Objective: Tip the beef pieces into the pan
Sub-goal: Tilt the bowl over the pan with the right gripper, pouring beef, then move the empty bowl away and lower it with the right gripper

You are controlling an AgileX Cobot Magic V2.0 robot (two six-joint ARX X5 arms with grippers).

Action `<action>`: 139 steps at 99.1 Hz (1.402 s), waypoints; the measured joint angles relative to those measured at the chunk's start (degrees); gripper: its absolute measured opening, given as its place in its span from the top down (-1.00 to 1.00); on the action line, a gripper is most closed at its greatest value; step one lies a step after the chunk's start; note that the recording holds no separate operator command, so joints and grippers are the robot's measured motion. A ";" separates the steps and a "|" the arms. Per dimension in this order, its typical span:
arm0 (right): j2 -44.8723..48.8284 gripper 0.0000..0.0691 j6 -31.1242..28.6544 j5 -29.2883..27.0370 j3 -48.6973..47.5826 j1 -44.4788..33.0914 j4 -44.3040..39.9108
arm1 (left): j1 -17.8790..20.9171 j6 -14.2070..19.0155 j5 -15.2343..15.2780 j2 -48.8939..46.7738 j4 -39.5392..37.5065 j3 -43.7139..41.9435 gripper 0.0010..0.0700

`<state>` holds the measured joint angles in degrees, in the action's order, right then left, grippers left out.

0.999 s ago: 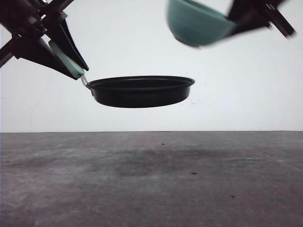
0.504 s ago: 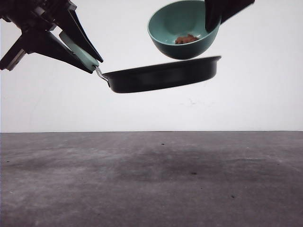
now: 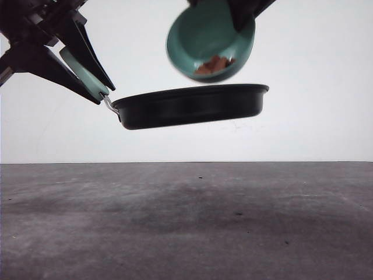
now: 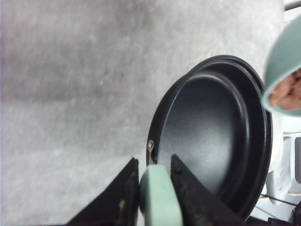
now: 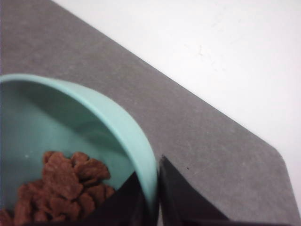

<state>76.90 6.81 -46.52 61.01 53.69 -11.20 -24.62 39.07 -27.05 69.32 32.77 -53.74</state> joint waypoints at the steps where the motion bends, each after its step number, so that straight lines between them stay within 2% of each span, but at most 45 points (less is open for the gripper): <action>1: 0.00 0.96 0.35 -0.11 -0.37 0.20 0.59 | 0.00 0.00 0.00 0.00 0.13 0.00 0.85; 13: 0.00 0.96 6.19 -1.51 -5.01 3.26 9.25 | 0.00 0.02 0.04 0.02 1.27 -0.52 0.85; 37: 0.07 0.96 24.70 -0.04 -9.44 7.13 26.62 | 0.02 -0.31 0.09 0.04 3.30 -3.10 0.85; 53: 0.07 0.96 33.92 0.50 -9.99 7.39 31.02 | 0.39 -0.55 0.07 0.04 4.37 -4.83 0.85; 78: 0.07 0.96 44.65 2.73 -10.01 6.95 41.59 | 0.50 -0.85 0.11 0.04 5.86 -5.03 0.85; 104: 0.07 0.96 52.96 7.17 -10.01 5.77 42.40 | 0.50 -2.03 0.33 0.04 7.54 -5.03 0.85; 115: 0.07 0.96 56.39 8.11 -10.08 5.31 46.40 | 0.50 -2.16 0.42 0.04 7.56 -5.03 0.85; 139: 0.07 0.96 59.47 9.44 -10.08 5.07 49.57 | 0.68 -2.47 1.11 0.04 7.48 -5.03 0.85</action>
<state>76.97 66.28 -37.08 50.94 58.76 38.37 -23.94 36.60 -25.93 69.36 40.25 -58.76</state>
